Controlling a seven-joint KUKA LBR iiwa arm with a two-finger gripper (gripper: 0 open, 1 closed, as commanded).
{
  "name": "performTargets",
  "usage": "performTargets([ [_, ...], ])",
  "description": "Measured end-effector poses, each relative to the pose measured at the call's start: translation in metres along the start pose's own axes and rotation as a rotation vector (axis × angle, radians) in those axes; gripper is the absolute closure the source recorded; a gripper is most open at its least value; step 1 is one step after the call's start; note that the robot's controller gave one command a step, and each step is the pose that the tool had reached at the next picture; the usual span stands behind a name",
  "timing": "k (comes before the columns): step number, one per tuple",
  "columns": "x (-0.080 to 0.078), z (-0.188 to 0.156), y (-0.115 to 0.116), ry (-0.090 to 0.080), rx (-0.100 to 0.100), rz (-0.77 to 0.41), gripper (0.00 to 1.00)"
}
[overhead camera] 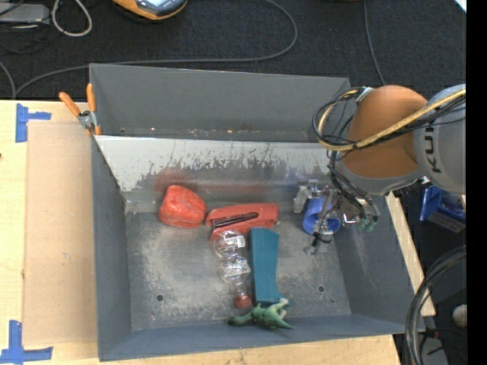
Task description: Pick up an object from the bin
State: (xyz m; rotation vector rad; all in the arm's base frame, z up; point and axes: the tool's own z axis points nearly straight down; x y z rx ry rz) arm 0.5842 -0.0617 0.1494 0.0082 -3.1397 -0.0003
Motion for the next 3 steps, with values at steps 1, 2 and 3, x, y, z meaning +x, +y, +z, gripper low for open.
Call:
performTargets([
  [1,0.000,0.000,0.000,0.000,0.000,0.000,0.00],
  [2,0.002,-0.020,0.000,0.011,-0.002,0.000,0.00],
  [3,0.018,-0.063,0.055,0.010,-0.003,-0.033,0.00],
])
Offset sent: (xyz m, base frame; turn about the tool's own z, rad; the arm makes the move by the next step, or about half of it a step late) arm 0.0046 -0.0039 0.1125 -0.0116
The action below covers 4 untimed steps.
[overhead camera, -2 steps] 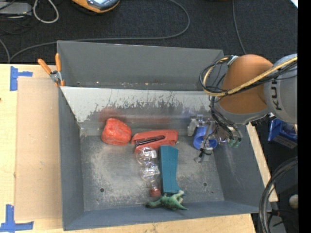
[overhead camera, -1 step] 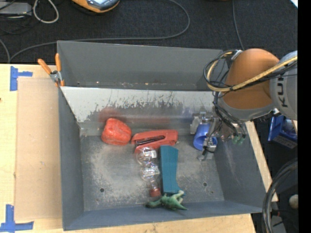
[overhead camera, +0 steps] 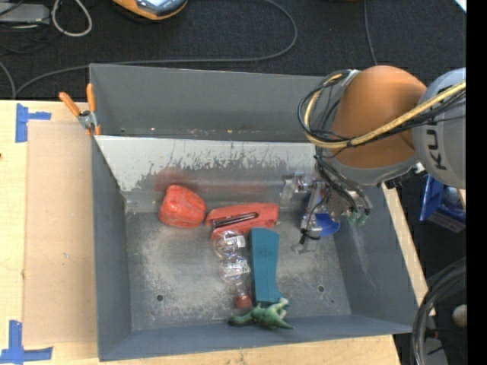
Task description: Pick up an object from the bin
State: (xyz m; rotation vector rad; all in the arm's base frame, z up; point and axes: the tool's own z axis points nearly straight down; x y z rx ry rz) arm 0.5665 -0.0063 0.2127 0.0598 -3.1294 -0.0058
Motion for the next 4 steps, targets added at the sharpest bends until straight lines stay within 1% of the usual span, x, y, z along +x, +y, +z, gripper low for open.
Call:
performTargets([
  [1,-0.009,-0.100,-0.045,-0.006,0.003,0.088,0.00],
  [2,-0.023,-0.032,-0.020,-0.001,0.001,0.061,0.00],
  [3,-0.008,-0.048,0.002,-0.009,0.005,0.011,0.00],
  [4,0.008,0.035,-0.027,0.005,0.002,0.131,1.00],
])
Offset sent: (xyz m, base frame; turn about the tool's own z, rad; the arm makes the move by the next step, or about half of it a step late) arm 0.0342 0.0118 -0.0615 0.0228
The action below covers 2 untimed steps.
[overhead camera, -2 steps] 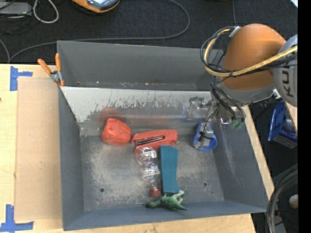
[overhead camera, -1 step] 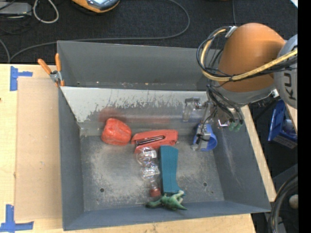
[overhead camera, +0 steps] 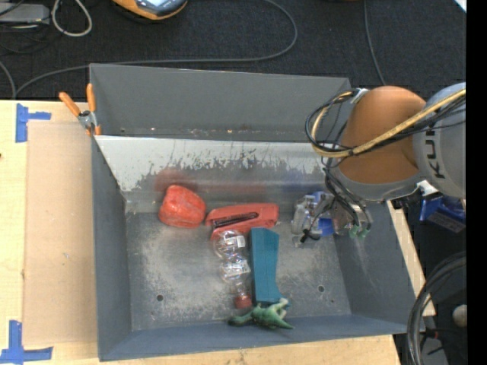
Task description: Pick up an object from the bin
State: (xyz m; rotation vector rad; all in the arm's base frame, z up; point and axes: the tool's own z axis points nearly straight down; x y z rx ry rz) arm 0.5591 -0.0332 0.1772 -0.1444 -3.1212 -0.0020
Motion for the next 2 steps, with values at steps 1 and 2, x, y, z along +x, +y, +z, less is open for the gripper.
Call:
performTargets([
  [1,0.000,0.000,0.000,0.000,0.000,0.000,1.00],
  [2,-0.013,0.017,-0.046,0.001,0.001,0.006,1.00],
])
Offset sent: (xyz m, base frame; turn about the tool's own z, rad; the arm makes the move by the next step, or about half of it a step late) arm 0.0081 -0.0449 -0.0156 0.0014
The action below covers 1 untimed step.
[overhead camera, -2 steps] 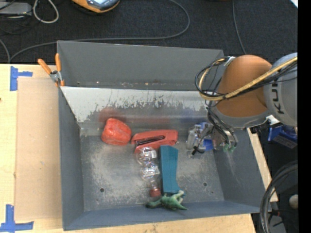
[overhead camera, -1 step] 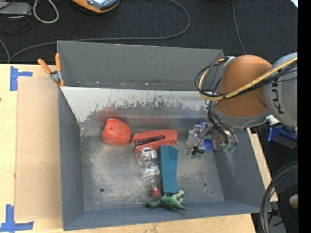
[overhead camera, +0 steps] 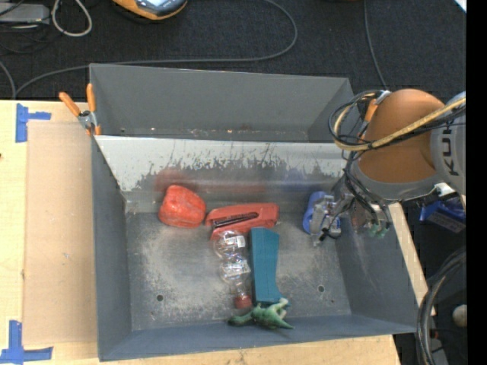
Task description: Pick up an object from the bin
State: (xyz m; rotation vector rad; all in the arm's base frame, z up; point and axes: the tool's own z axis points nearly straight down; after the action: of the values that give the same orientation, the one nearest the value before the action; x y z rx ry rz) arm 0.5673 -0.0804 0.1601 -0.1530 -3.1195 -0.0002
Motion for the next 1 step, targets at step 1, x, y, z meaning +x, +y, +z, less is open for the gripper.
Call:
performTargets([
  [1,-0.0137,0.0023,0.0081,-0.004,-0.004,0.047,1.00],
])
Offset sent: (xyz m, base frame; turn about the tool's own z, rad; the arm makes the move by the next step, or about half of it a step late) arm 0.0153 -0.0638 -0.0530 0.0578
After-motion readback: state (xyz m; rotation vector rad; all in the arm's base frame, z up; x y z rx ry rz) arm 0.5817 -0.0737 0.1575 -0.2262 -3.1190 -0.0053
